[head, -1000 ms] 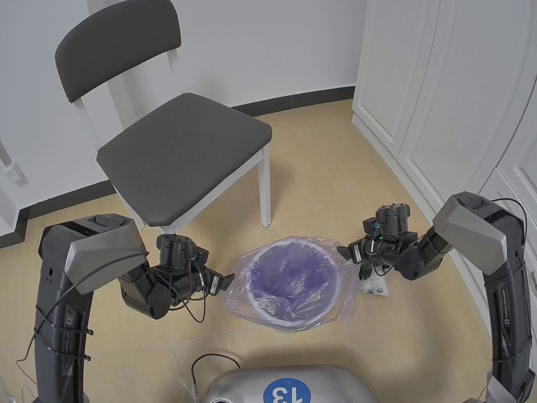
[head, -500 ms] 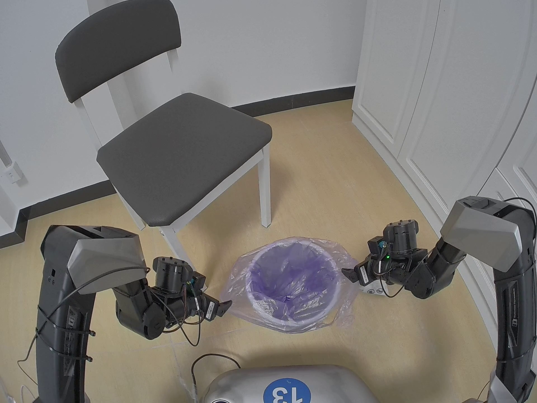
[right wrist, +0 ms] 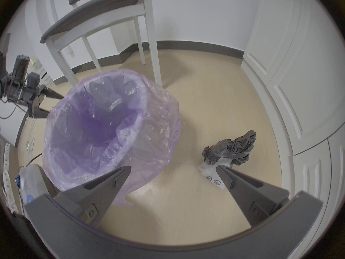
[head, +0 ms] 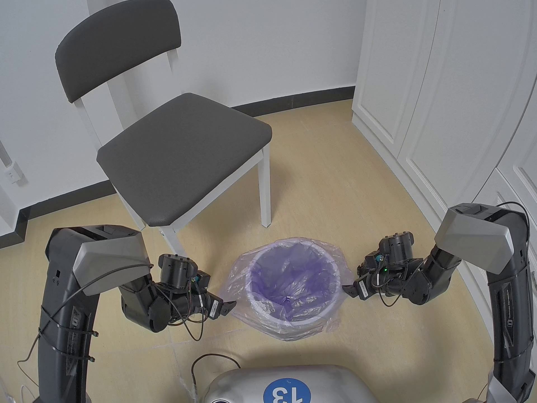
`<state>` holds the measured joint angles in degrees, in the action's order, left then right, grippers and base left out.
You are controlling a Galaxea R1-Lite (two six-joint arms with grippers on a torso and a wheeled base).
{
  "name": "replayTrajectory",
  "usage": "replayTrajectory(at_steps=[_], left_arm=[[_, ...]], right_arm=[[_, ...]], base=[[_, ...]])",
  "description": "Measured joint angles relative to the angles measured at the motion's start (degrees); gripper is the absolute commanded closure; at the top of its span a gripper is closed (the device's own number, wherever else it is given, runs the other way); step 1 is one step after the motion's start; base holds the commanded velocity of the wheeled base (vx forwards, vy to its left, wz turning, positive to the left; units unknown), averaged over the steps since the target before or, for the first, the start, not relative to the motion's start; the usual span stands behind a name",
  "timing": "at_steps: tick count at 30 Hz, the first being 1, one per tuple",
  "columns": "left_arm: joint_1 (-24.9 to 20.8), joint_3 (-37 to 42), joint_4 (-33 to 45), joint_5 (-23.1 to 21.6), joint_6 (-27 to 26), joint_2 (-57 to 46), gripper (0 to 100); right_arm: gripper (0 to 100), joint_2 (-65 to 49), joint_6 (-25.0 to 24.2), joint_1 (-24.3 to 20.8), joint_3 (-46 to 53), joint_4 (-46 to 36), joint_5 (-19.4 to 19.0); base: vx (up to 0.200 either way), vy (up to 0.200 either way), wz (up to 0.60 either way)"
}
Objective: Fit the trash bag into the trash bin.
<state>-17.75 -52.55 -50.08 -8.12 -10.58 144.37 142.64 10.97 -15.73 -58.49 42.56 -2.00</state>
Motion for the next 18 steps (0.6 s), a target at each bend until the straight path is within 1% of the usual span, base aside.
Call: replayTrajectory(at_steps=[7,11,15,18], left_arm=[[0.34,-7.08,7.52,0.35,-0.41,0.34,0],[0.91,-12.25,12.91,0.6,-1.54,0.87,0],[1.57,-17.46,19.9,0.73,-4.02,1.6,0],[1.88,-20.71,23.61,0.79,-6.02,2.16,0]], right_arm=[[0,1.57,2.88,0.96,-7.52,-5.64,-0.02],[0,2.73,5.17,2.08,-13.17,-9.36,0.26],[0,3.86,7.66,3.44,-17.94,-12.84,0.48],[0,4.44,8.59,4.1,-20.53,-15.14,0.5]], base=[[0.0,0.0,0.0],[0.0,0.0,0.0],[0.0,0.0,0.0],[0.0,0.0,0.0]])
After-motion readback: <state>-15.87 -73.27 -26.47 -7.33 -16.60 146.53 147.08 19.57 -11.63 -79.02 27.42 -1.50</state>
